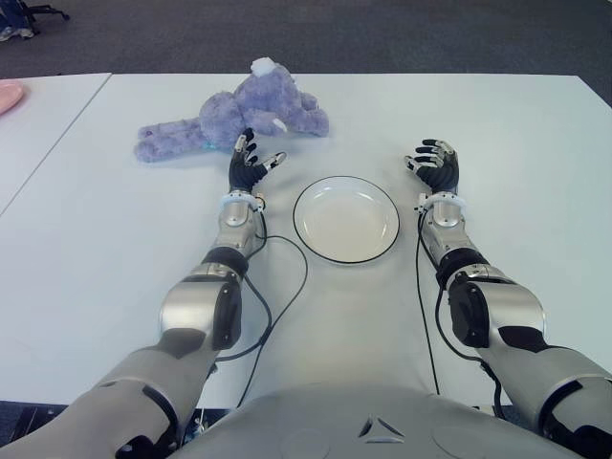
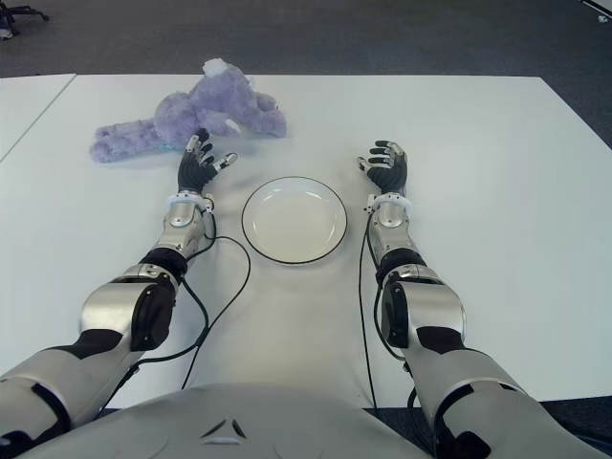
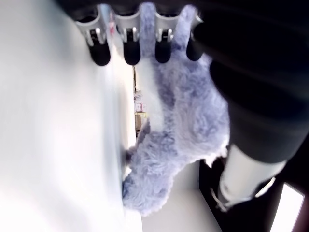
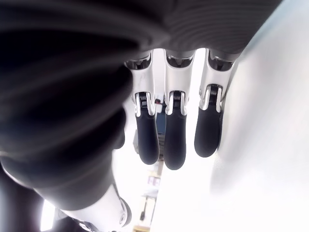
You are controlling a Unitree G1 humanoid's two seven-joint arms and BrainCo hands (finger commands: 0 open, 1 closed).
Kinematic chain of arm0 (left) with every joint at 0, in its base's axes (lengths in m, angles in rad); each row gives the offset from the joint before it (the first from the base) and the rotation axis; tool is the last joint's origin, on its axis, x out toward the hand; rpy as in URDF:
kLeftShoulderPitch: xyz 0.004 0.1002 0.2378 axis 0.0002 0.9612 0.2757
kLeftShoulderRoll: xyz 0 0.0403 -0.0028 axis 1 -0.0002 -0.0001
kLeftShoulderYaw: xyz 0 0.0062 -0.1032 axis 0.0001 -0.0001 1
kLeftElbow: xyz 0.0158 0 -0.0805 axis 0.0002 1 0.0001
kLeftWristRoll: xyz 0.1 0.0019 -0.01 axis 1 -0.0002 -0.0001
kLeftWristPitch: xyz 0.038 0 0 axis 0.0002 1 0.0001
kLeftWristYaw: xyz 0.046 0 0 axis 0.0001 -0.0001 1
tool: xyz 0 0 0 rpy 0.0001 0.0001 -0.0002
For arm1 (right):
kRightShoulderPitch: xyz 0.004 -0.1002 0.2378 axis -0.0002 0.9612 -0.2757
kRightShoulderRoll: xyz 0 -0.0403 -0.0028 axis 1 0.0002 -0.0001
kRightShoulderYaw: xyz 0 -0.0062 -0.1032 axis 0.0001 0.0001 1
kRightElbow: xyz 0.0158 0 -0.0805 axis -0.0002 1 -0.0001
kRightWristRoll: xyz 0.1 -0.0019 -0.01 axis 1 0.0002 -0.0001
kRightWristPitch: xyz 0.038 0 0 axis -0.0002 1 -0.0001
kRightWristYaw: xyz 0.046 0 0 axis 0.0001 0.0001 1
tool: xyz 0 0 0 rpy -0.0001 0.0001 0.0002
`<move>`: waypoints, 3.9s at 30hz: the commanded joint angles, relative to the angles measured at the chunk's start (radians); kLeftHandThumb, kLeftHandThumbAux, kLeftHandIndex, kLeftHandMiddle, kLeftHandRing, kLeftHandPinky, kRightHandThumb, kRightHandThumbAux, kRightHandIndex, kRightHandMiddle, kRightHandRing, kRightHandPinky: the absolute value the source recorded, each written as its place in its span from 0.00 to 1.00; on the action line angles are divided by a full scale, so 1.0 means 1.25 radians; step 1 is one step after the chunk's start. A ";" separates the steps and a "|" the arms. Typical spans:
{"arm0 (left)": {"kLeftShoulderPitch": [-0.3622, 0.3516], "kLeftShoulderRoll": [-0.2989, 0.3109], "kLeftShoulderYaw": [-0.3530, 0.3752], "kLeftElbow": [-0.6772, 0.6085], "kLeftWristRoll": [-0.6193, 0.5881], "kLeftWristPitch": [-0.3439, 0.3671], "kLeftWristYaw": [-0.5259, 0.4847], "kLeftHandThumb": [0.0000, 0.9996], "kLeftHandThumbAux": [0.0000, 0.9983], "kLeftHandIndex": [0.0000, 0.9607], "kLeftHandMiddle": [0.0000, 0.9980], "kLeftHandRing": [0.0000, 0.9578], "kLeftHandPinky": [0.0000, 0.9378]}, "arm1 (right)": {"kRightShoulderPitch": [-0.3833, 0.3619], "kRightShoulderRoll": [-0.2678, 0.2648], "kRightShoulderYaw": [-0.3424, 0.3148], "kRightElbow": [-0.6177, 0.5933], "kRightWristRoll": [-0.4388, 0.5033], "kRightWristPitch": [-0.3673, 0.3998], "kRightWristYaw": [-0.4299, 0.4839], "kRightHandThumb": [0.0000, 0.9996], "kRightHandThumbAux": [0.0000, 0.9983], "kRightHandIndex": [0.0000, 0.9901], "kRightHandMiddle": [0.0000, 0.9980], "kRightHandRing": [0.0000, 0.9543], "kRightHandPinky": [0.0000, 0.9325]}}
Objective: Put the doll into the plate.
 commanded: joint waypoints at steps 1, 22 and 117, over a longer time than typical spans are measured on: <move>0.174 -0.011 0.013 0.077 -0.008 0.065 0.028 0.02 0.78 0.03 0.08 0.08 0.09 | 0.146 0.050 0.001 0.088 0.001 0.088 0.009 0.30 0.91 0.28 0.36 0.41 0.45; 0.233 -0.059 0.036 0.047 -0.041 -0.100 0.065 0.06 0.77 0.02 0.06 0.07 0.12 | 0.146 0.053 -0.001 0.088 0.004 0.089 0.008 0.29 0.91 0.28 0.36 0.42 0.46; -0.251 0.474 -0.632 0.124 0.656 0.191 0.132 0.18 0.56 0.12 0.00 0.00 0.00 | 0.130 0.075 0.009 0.091 -0.011 0.098 -0.005 0.25 0.92 0.29 0.36 0.42 0.49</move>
